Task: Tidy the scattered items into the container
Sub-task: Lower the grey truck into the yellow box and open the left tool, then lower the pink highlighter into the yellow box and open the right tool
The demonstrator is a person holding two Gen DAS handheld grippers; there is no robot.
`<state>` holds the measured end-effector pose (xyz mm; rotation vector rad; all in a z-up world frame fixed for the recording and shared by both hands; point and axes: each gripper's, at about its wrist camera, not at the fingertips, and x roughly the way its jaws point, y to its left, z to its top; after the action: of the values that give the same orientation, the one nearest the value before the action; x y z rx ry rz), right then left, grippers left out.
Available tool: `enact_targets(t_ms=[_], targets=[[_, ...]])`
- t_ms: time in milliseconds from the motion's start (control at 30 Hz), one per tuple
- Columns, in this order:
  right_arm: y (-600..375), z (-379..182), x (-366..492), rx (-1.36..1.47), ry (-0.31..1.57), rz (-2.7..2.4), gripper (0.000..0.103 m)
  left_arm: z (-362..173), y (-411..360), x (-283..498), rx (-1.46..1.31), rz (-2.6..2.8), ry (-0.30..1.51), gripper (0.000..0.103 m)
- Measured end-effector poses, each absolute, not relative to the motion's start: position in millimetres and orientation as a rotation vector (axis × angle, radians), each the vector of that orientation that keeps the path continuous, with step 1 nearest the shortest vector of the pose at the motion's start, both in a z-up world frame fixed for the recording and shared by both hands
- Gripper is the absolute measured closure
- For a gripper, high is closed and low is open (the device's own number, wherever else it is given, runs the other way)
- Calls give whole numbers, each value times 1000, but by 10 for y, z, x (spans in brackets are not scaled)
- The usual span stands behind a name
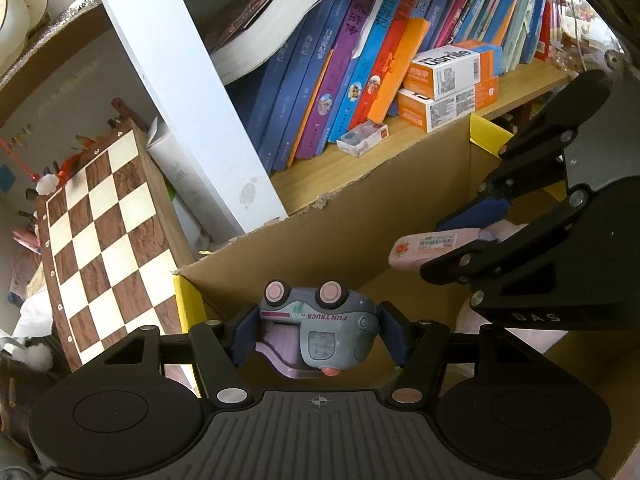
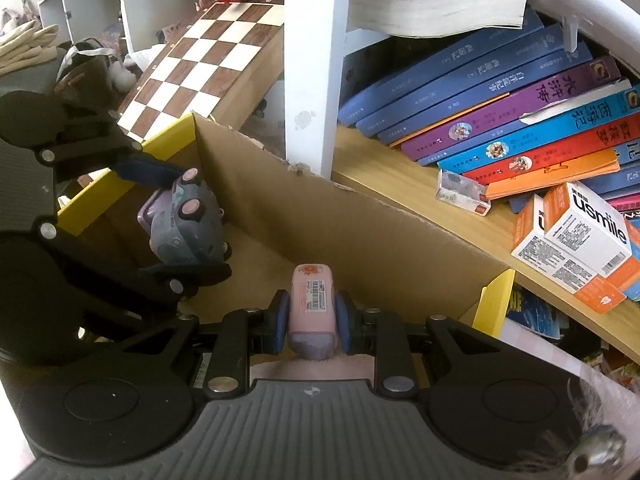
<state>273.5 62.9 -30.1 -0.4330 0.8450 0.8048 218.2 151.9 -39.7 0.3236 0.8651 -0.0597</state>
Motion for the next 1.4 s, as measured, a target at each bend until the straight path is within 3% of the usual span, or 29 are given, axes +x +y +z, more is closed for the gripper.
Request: enact_targets(t_ms=[633, 1400], targets=[[586, -260, 2714, -426, 836, 790, 80, -349, 1530, 2119, 319, -52, 858, 39], [275, 212, 2267, -397, 752, 775, 76, 152, 1314, 1579, 317, -39, 775, 38]])
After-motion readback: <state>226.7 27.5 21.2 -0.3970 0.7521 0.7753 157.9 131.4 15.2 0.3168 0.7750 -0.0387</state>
